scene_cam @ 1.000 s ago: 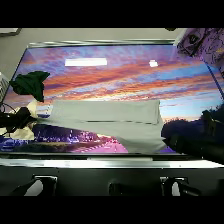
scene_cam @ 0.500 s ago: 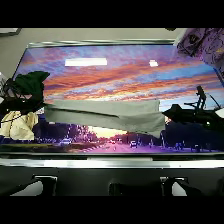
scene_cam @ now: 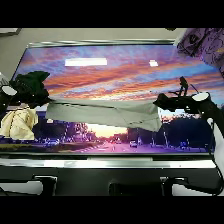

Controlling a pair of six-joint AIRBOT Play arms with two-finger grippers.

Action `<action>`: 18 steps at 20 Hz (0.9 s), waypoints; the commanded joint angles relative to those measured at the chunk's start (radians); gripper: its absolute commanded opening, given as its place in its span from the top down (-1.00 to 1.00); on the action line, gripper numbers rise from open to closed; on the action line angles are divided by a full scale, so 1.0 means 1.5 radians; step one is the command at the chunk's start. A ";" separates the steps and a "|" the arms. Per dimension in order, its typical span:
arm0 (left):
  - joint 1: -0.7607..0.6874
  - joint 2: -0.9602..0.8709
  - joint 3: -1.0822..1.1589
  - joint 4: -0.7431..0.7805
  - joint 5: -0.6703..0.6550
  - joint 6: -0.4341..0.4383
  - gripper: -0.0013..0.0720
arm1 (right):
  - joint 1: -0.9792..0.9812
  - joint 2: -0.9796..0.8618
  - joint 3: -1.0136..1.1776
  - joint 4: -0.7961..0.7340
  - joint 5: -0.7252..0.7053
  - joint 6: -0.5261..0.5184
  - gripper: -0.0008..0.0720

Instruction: Fold the clothes and pants, and hang the long-sleeved shirts on hangers.

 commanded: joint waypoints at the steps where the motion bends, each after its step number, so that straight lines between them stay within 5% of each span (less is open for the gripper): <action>1: -0.005 -0.041 0.018 -0.001 0.008 0.000 0.93 | 0.025 -0.056 0.015 0.000 -0.028 0.018 0.89; 3: -0.010 -0.055 0.018 -0.001 0.008 0.000 0.87 | 0.024 -0.073 0.015 -0.001 -0.025 0.035 0.74; 4: -0.012 -0.056 0.018 -0.001 0.009 0.000 0.61 | 0.021 -0.073 0.018 -0.004 -0.020 0.049 0.37; 6: -0.010 -0.055 0.035 -0.001 0.004 -0.008 -0.30 | -0.011 -0.073 0.066 -0.039 0.055 0.086 -0.44; 7: -0.006 -0.054 0.054 0.000 -0.008 -0.008 -0.39 | -0.037 -0.073 0.103 -0.071 0.109 0.108 -0.57; 11: 0.003 -0.054 0.159 0.016 -0.104 -0.010 -0.42 | -0.165 -0.076 0.169 -0.131 0.248 0.133 -0.93; 14: 0.001 -0.053 0.197 0.020 -0.141 -0.016 -0.42 | -0.202 -0.113 0.154 -0.090 0.328 0.050 -0.93; 18: 0.001 -0.053 0.201 0.020 -0.156 -0.049 -0.42 | -0.185 -0.160 0.120 -0.023 0.292 -0.009 -0.93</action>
